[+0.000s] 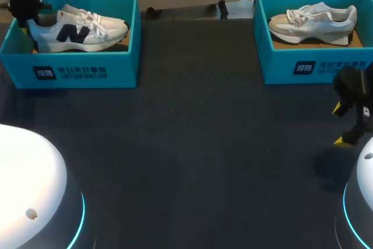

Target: Take the shoe out of the shoebox, open the shoe tongue, remove and reinsert the insole, then place the shoe into the shoebox

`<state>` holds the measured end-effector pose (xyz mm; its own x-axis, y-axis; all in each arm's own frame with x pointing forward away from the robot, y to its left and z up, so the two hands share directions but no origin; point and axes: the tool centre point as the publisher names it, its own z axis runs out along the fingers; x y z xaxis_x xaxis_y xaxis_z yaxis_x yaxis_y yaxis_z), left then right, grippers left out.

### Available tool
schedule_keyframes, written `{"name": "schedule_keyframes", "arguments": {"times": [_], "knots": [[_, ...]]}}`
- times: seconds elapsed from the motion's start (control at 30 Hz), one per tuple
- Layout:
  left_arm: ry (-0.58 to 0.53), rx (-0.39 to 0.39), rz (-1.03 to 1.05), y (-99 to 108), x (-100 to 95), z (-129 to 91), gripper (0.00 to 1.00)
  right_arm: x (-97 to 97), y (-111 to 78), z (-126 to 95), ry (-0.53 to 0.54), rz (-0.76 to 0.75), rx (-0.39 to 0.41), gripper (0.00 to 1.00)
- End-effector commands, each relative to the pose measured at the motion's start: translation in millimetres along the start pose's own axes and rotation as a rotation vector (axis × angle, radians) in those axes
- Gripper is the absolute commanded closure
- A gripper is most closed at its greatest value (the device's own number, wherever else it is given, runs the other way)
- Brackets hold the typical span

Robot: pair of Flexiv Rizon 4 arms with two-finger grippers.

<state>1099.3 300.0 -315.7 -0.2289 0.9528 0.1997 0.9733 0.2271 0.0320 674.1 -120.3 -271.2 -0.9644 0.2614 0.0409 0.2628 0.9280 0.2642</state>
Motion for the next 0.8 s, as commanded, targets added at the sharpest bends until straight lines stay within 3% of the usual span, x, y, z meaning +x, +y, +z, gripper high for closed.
{"name": "schedule_keyframes", "arguments": {"times": [0.03, 0.8], "knots": [[-0.002, -0.030, 0.015, -14.5, 5.0, -0.9, 1.00, 1.1, 0.2, 0.3, -0.002, 0.001, 0.003, 0.00], [0.000, -0.054, 0.085, -28.3, 0.2, 8.2, 1.00, 1.1, 0.2, 0.3, -0.002, 0.001, 0.003, 0.00]]}}
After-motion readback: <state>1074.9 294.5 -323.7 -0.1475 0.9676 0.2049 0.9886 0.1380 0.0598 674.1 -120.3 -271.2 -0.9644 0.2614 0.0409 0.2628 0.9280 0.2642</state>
